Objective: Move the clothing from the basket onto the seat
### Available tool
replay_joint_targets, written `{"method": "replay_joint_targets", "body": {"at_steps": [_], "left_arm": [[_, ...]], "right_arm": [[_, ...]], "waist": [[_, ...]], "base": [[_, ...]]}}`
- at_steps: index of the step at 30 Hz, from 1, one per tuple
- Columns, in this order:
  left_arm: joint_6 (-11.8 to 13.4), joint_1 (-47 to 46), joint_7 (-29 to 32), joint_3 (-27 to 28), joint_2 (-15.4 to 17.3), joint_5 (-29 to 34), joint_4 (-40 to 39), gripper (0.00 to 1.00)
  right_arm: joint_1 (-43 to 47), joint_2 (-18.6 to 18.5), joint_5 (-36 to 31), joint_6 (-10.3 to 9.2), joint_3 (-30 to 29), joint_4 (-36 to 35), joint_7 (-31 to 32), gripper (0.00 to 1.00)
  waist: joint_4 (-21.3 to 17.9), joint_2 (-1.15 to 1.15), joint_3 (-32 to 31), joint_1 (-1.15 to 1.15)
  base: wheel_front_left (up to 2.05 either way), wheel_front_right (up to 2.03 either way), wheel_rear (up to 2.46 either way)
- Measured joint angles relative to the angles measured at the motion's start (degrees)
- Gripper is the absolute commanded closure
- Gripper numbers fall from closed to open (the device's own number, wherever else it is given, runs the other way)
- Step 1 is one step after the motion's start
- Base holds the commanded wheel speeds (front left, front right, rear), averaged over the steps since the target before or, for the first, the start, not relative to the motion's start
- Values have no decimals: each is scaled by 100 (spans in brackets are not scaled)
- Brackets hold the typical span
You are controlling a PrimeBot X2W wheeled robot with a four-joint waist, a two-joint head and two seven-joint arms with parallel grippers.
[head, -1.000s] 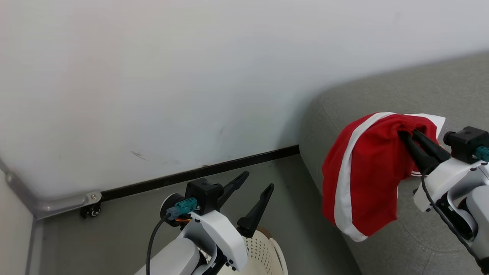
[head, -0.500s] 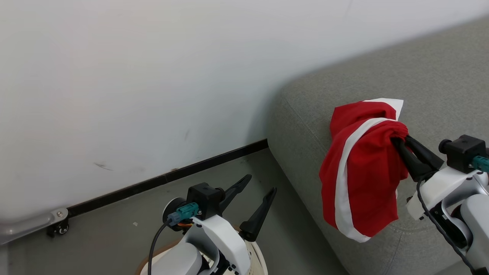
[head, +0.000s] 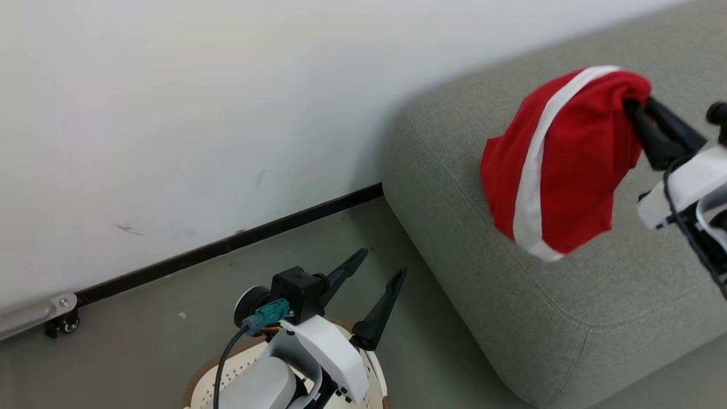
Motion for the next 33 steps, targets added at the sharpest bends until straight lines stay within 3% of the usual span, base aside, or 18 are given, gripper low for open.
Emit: {"method": "replay_joint_targets", "body": {"at_steps": [11,22,28,33], "left_arm": [[151,-161,103,66,135,188,-374,0],[209,-482,308,2,226,422,-738,0],[250,-670,456,-55,249,523,-906,0],[250,-859,549,-96,250,595,-1027,0]], "right_arm": [[-1484,-342,176,0,-699,826,463,100],[-1906,-911,68,0,-1381,1778,587,100],[-1901,-967,-46,0,-1719,2346,573,100],[-1886,-794,-208,0,-1817,2710,438,100]], "waist": [[130,0,482,0],[361,0,1023,0],[503,0,1319,0],[632,0,1560,0]], "base": [[0,0,0],[0,0,0],[0,0,0],[0,0,0]]}}
